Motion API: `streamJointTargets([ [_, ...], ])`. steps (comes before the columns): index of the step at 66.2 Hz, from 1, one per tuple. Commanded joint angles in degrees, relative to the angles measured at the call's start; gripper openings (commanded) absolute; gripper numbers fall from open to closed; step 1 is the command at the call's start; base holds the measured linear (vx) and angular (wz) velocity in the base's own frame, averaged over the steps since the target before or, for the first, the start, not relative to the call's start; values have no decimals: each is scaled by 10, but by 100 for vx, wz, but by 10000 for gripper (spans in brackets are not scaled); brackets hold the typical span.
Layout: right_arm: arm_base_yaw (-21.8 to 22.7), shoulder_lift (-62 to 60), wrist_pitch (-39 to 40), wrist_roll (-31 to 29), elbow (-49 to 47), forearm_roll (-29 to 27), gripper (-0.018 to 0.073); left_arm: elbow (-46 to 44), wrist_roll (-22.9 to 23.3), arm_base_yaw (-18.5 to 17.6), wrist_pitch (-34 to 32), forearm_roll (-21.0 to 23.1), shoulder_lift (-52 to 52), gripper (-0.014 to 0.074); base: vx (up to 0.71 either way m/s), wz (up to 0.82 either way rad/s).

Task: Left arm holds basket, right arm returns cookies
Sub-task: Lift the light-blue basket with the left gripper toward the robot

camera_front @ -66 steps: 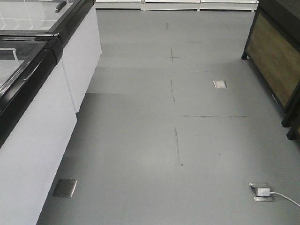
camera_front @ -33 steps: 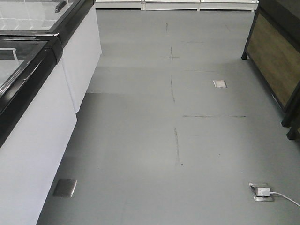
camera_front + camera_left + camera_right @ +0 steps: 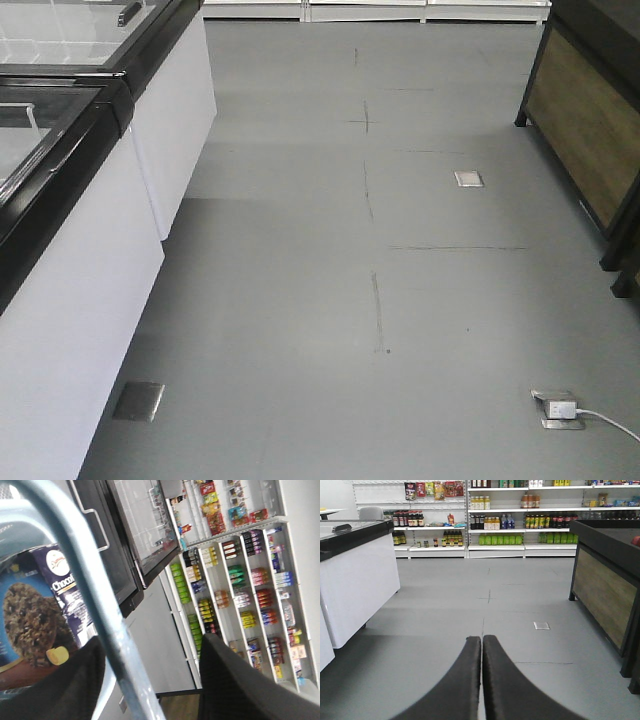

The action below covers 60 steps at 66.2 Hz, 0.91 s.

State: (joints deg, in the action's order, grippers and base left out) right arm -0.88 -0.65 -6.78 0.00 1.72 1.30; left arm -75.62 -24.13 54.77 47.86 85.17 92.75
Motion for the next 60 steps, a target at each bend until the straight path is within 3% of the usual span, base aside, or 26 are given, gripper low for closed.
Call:
streamJointTargets([
  [1,-1,-6,44,-5,-1,3,-9,-18,-12,-1,5,72,-9,396,0,0],
  [10,-1,-6,44,-5,-1,3,-9,-18,-15,-1,14,95,11,396,0,0],
  [21,-1,-6,44,-5,-1,3,-9,-18,-54,-1,16,145,18,396,0,0],
  [31,-1,-6,44,-5,-1,3,-9,-42,-61,-1,36,143,30,396,0,0],
  [42,-1,-6,44,-5,-1,3,-9,-87,-34,-1,88,143,52,365,0,0],
  [49,-1,-6,44,-5,-1,3,-9,-102,-31,-1,99,141,55,248,0,0],
  [58,-1,-6,44,-5,-1,3,-9,-104,-31,-1,116,144,55,-11,0,0],
  [60,-1,-6,44,-5,-1,3,-9,-104,-31,-1,120,144,55,-9,0,0],
])
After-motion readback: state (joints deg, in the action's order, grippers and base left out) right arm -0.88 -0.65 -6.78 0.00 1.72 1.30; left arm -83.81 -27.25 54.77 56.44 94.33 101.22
